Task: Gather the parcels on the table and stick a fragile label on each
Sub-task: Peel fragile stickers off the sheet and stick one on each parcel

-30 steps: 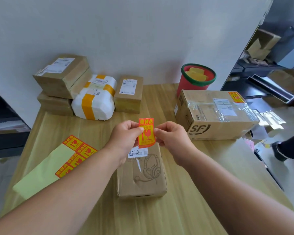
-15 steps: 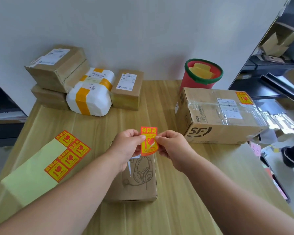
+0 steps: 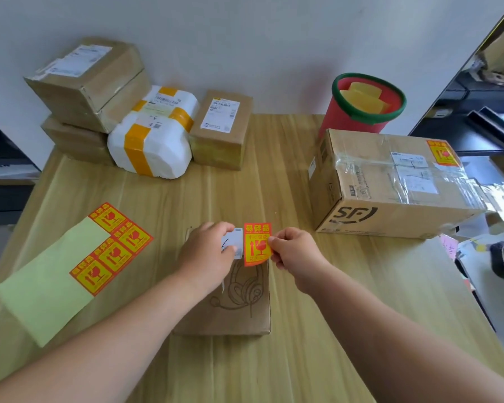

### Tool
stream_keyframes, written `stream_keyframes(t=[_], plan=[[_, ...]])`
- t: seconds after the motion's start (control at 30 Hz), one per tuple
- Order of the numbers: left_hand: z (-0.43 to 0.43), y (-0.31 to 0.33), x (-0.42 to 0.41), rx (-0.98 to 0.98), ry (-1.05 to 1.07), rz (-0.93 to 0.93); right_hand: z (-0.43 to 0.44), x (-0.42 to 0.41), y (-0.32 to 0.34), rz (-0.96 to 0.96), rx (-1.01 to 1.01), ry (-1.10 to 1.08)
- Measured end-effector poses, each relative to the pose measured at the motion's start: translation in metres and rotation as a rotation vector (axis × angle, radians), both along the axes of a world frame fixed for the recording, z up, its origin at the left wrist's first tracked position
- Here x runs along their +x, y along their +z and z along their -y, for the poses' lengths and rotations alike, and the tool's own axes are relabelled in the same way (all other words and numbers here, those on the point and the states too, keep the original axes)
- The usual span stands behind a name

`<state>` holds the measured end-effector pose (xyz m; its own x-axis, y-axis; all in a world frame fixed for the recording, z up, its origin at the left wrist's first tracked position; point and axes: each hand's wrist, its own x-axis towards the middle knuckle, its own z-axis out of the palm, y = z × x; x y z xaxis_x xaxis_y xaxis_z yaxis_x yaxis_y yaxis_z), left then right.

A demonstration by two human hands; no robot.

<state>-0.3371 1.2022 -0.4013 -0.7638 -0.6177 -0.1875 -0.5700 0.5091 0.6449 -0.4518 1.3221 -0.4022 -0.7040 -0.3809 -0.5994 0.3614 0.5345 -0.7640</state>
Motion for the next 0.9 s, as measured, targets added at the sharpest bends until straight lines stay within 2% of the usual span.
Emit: stream_keyframes(t=[0.2, 0.5, 0.9], plan=[[-0.001, -0.006, 0.005, -0.111, -0.096, 0.065, 0.004, 0.0, -0.011, -0.003, 0.047, 0.01], [0.002, -0.015, -0.001, -0.137, -0.187, 0.119, 0.008, 0.0, -0.023, -0.077, 0.093, 0.027], [-0.001, -0.02, -0.002, -0.14, -0.205, 0.102, 0.012, 0.003, -0.033, -0.178, 0.163, 0.035]])
